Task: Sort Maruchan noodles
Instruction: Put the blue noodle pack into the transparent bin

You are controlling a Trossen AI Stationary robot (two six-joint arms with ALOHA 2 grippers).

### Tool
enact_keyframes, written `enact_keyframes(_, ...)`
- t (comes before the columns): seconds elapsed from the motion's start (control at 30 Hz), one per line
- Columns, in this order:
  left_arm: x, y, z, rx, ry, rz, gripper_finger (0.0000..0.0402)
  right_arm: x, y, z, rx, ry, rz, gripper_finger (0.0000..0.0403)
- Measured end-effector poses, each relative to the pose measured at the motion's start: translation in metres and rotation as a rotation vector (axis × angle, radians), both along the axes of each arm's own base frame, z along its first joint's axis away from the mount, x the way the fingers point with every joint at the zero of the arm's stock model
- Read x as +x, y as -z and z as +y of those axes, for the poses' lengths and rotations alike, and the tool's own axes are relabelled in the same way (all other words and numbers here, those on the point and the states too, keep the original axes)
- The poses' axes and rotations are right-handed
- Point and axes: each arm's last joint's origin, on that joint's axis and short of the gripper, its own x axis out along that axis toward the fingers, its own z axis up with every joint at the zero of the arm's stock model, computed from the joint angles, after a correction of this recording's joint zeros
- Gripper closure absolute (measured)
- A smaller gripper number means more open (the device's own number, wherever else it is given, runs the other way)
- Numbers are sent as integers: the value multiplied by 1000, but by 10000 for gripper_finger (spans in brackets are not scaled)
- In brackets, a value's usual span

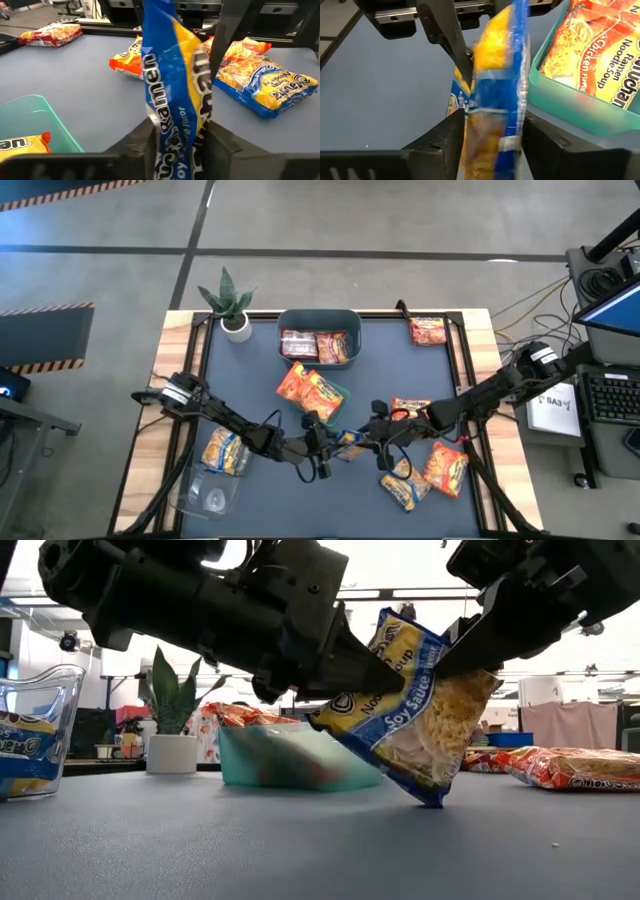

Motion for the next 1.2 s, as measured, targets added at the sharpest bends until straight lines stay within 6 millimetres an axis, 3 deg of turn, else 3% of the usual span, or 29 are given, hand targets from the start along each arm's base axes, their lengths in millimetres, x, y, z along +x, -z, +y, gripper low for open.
enact_keyframes(0.2,-2,-5,-4,-5,26,0,357,-2,-7,0,35,5,-21,184)
enact_keyframes(0.47,-17,-39,-13,26,70,20,362,-10,-45,-4,40,-23,-151,122)
enact_keyframes(0.67,-42,-90,-25,47,133,68,363,-25,-76,-10,11,-55,-275,101)
enact_keyframes(0.87,-79,-146,-39,39,182,222,363,-37,-95,-16,-12,-72,-363,100)
enact_keyframes(1.2,-138,-220,-48,177,159,666,363,-37,-98,-17,-51,-73,-387,105)
